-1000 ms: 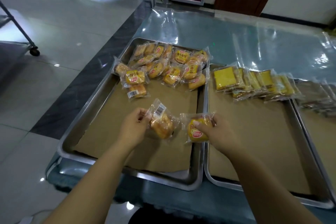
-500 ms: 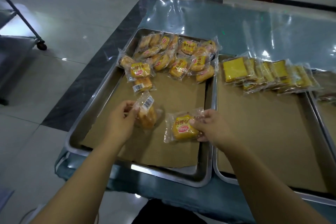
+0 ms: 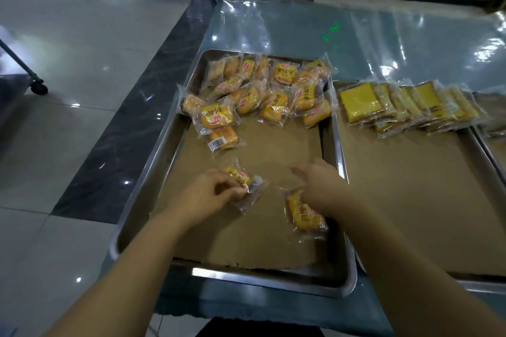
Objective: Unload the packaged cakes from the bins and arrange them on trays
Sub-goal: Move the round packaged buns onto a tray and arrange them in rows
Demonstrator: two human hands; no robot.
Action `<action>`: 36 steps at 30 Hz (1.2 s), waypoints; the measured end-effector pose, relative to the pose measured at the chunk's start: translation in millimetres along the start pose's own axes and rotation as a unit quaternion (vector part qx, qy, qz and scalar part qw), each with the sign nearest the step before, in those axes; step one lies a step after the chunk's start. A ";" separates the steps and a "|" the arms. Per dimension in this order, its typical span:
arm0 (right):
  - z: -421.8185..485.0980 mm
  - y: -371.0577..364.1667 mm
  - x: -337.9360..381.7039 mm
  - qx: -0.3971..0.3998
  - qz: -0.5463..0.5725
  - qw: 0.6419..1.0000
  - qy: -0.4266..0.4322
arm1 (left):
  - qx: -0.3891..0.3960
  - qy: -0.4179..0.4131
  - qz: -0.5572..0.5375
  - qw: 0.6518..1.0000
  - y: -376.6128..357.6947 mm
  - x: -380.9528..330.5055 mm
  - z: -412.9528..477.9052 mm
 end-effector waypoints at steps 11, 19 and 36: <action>-26.5 -46.7 3.5 0.017 -0.009 0.998 0.057 | -0.027 -0.083 0.174 0.981 -17.3 11.3 1.9; -43.3 -36.8 4.6 -0.060 0.005 0.994 0.087 | -0.054 -0.145 0.216 0.964 -23.7 4.2 -9.3; -79.8 -45.9 -11.4 -0.021 -0.018 0.996 0.084 | 0.007 -0.034 0.219 0.975 -45.1 -0.5 -46.9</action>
Point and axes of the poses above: each hand's wrist, its own z-axis towards the middle knuckle, its own y-axis out of the back of the hand, x = y × z, the point moved 8 cm from there along z, towards the middle knuckle, and after that the axes turned 9 degrees about -x, right-handed, at the moved point
